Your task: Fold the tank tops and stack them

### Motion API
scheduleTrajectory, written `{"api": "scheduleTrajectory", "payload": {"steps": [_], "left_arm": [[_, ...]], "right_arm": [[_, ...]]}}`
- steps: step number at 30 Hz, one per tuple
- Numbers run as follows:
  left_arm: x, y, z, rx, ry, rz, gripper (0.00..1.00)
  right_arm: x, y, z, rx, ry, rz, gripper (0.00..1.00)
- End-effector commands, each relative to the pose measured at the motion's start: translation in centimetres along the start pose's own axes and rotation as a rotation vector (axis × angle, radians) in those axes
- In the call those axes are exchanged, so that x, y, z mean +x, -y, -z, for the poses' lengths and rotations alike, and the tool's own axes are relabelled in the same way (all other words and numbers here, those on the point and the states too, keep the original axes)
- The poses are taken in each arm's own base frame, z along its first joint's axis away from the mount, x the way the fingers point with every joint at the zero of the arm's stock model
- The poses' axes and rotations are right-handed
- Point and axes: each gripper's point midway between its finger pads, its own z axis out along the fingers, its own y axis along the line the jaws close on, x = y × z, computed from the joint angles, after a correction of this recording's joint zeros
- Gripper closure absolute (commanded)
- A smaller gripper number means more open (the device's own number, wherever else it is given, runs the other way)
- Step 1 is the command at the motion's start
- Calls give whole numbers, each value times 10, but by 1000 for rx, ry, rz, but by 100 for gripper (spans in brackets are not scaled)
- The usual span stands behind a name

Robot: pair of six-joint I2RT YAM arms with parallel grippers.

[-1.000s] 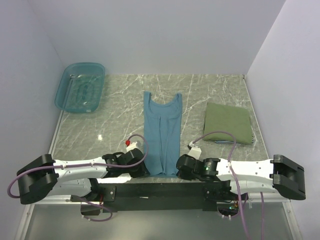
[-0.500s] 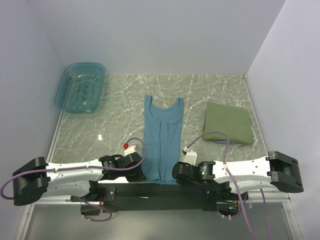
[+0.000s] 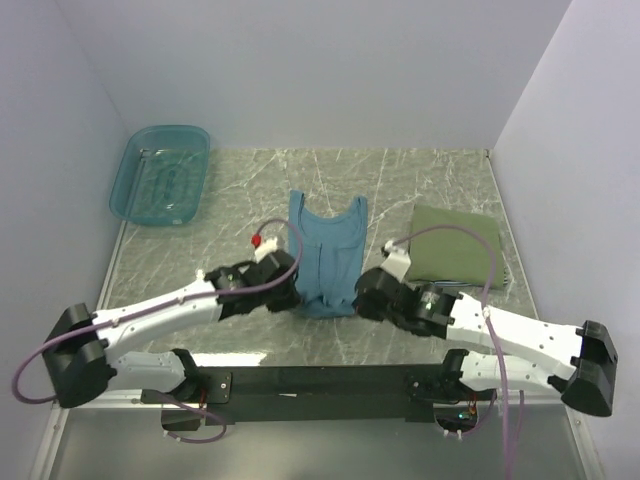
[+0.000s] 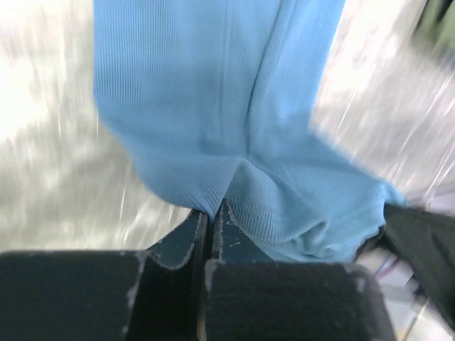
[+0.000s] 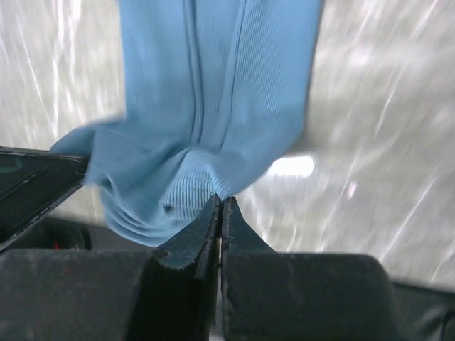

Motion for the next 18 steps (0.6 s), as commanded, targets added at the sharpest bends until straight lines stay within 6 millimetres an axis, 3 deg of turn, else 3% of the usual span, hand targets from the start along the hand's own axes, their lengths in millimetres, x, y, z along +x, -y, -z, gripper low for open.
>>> {"api": "scheduleTrajectory", "payload": {"steps": [1, 2, 3, 4, 5, 7, 8, 10, 11, 12, 13, 14, 15, 16, 18], "left_arm": [[-51, 13, -10, -4, 98, -24, 100], [-57, 12, -19, -27, 96, -26, 100], [-72, 24, -18, -9, 122, -29, 100], [-87, 23, -22, -18, 140, -11, 100], [-101, 33, -29, -6, 156, -22, 100], [-130, 30, -39, -34, 193, 6, 100], [-141, 35, -50, -35, 186, 16, 100], [-167, 27, -65, -44, 192, 38, 99], [-174, 23, -83, -58, 171, 42, 97], [-185, 28, -93, -23, 177, 36, 84], [-199, 18, -101, -37, 181, 50, 75], [-201, 16, -118, -35, 144, 42, 64], [-210, 23, -126, 11, 151, 31, 57], [-214, 18, -131, 15, 141, 42, 44], [-217, 21, -133, 42, 134, 33, 39]], "right_arm": [[-64, -12, -3, -22, 135, 55, 100], [-68, -14, -10, -18, 124, 67, 100], [-76, -16, -14, -19, 135, 74, 100], [-97, -17, -24, -3, 164, 74, 100], [-102, -20, -29, -15, 149, 81, 100], [-129, -28, -39, -35, 179, 87, 100], [-139, -17, -57, 10, 164, 69, 100], [-158, -22, -70, 1, 148, 80, 100], [-164, -3, -92, 70, 116, 59, 100], [-165, -2, -101, 67, 85, 51, 90], [-177, -3, -108, 57, 93, 47, 81], [-178, 8, -124, 88, 69, 34, 60], [-181, 10, -131, 90, 61, 30, 54], [-189, 8, -133, 88, 62, 38, 52], [-191, 12, -140, 105, 51, 46, 48]]}}
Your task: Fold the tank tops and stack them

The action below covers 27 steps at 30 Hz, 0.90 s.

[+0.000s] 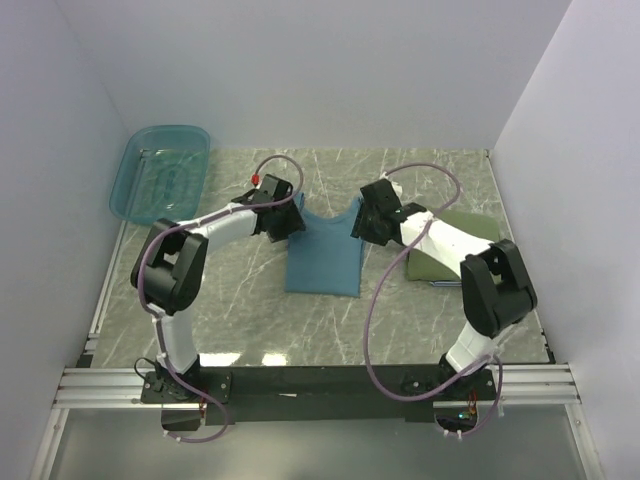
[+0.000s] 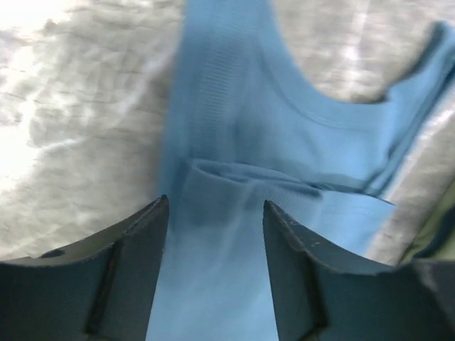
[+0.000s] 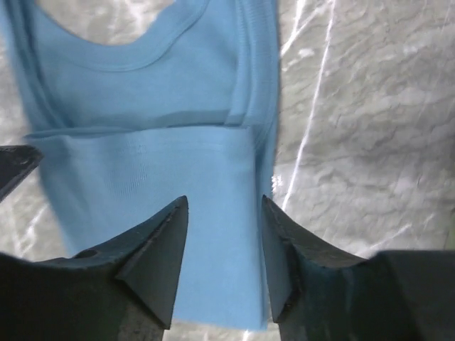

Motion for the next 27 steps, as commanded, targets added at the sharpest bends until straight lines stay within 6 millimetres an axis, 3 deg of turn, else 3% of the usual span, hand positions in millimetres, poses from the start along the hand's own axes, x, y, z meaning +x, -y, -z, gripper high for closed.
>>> {"api": "scheduleTrajectory", "payload": {"steps": [1, 3, 5, 6, 7, 8, 10, 11, 13, 16, 19, 27], "left_arm": [[-21, 36, 16, 163, 32, -55, 38], [-20, 29, 25, 148, 48, -38, 38], [-15, 21, 42, 140, 57, -6, 40], [-11, 15, 46, 127, 57, 7, 42], [-11, 14, 60, 142, 72, 14, 42], [6, -3, 58, 108, 41, 34, 43], [15, -12, 72, 108, 45, 48, 46], [31, -28, 71, 78, 17, 62, 46], [42, -33, 79, 106, 12, 63, 47], [74, -48, 74, 140, -41, 70, 48], [92, -52, 68, 154, -77, 67, 47], [112, -55, 61, 157, -108, 59, 47]], "right_arm": [[-20, -15, 8, -61, 37, 47, 47], [-17, -10, 13, -53, 47, 33, 46], [-1, -2, 21, -60, 34, 8, 46], [22, 4, 20, -51, 1, 16, 46], [26, 6, 27, -54, 18, 9, 46], [34, 10, 29, -50, 17, 4, 46], [63, 18, 33, -68, -6, -24, 47], [73, 19, 34, -82, -21, -32, 48], [91, 23, 37, -97, -27, -52, 48], [103, 24, 36, -119, -37, -79, 48], [115, 21, 32, -137, -69, -97, 49], [139, 22, 21, -137, -115, -136, 51]]}}
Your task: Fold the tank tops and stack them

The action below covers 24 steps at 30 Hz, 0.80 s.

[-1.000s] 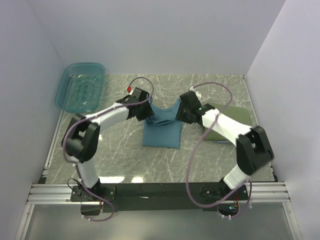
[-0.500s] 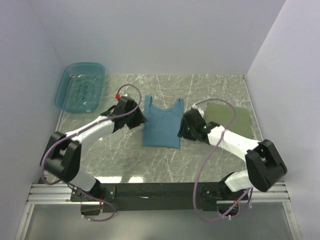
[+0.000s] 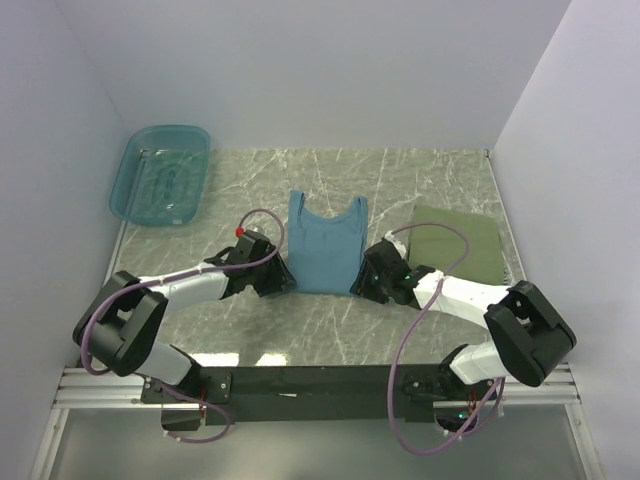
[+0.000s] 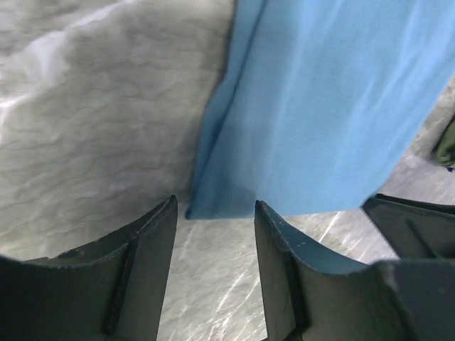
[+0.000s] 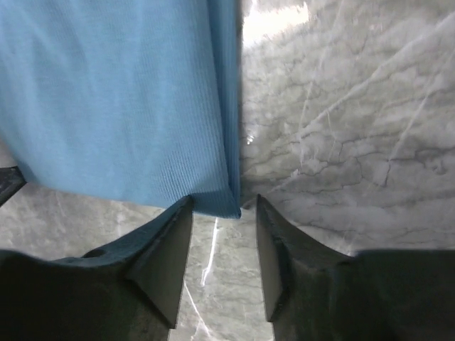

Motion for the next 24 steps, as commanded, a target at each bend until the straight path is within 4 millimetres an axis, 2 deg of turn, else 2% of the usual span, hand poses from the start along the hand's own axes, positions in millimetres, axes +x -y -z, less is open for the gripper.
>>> {"api": "scheduleTrajectory", "payload": {"steps": [1, 5, 9, 12, 13, 15, 16, 18, 20, 21, 22, 24], "left_arm": [[-4, 10, -3, 30, 27, 11, 47], [-2, -4, -9, -31, 30, 30, 52], [5, -10, -17, -75, 10, 15, 64], [10, -14, -23, -92, 2, 9, 74], [9, -14, -23, -94, 5, 7, 76], [9, -13, -23, -91, 4, -2, 84], [9, -11, -21, -87, 5, -8, 87], [10, -11, -17, -94, 4, -17, 99], [11, -6, -9, -85, 9, -29, 99], [17, -3, -5, -77, 1, -44, 99], [23, -3, 4, -72, -6, -46, 99], [35, 0, 13, -67, -6, -70, 99]], "right_arm": [[4, -6, -5, -28, 8, -41, 53], [8, 1, -8, -3, 4, -45, 58], [10, 7, -12, 24, 4, -40, 64], [8, 7, -14, 35, 11, -27, 72], [7, 8, -14, 41, 12, -25, 82], [4, 6, -12, 41, 24, -11, 92], [5, 7, -10, 50, 21, -7, 100], [3, 0, -2, 30, 34, 18, 100], [6, 1, 8, 45, 41, 48, 100], [10, -7, 17, 19, 45, 71, 100], [14, -3, 21, 32, 42, 80, 100], [29, -12, 35, -16, 32, 106, 100]]}}
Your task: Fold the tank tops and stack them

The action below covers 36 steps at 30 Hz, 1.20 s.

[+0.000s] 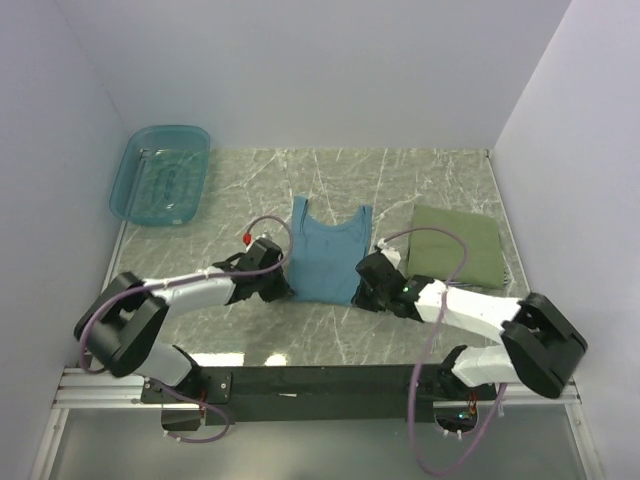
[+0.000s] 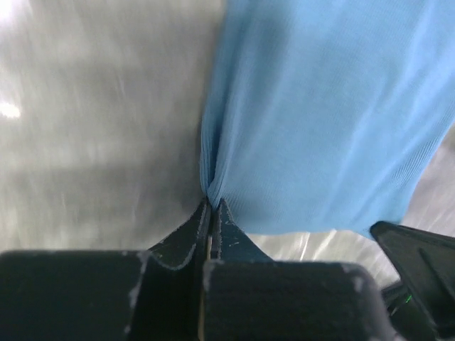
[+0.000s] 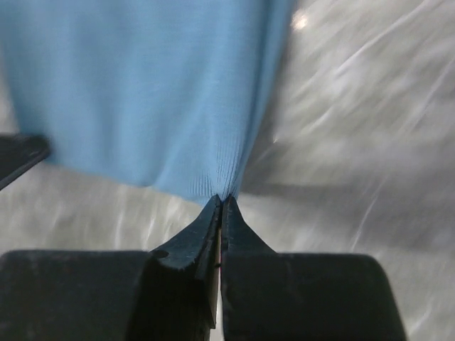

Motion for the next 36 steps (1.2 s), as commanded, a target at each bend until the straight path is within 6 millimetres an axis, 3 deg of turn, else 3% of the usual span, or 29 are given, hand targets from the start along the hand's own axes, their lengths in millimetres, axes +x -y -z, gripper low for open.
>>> {"api": "scheduleTrajectory", "payload": {"steps": [1, 7, 10, 12, 16, 22, 26, 27, 28, 29, 30, 32, 33, 34, 35, 36], "left_arm": [[23, -6, 26, -25, -10, -38, 99], [64, -6, 64, 9, -24, -37, 99], [62, -2, 82, 42, 1, -12, 100], [56, 2, 91, 52, 23, -9, 99], [20, 36, 110, 91, 142, -40, 99], [-50, 78, 105, 116, 218, -51, 99], [-111, 97, 87, 126, 267, -12, 99], [-133, 101, 74, 114, 273, 8, 99], [-145, 106, 66, 120, 272, -3, 100], [-157, 109, 58, 115, 270, 0, 99], [-180, 112, 37, 92, 273, 16, 100], [-194, 121, 12, 118, 233, -13, 99], [-213, 123, -14, 126, 220, -7, 93], [-217, 125, -27, 145, 195, -15, 88], [-224, 125, -39, 154, 184, -12, 82], [-240, 121, -60, 164, 184, 2, 67]], "right_arm": [[13, -5, 27, -17, 11, 54, 100], [52, -11, 62, -71, -24, 88, 100], [50, -19, 79, -93, -7, 87, 100], [35, -31, 91, -122, 35, 85, 100], [6, -41, 104, -109, 106, 111, 100], [-50, -59, 99, -151, 145, 92, 100], [-107, -67, 92, -158, 205, 86, 100], [-114, -65, 79, -132, 182, 89, 100], [-138, -55, 73, -103, 205, 48, 100], [-157, -63, 74, -126, 221, 57, 100], [-165, -55, 53, -87, 190, 50, 100], [-192, -40, 33, -43, 179, 22, 100], [-205, -36, 12, -11, 162, 9, 97], [-210, -32, 0, -5, 143, -1, 88], [-228, -22, -7, 9, 153, -32, 83], [-226, -15, -31, 11, 105, -43, 76]]}}
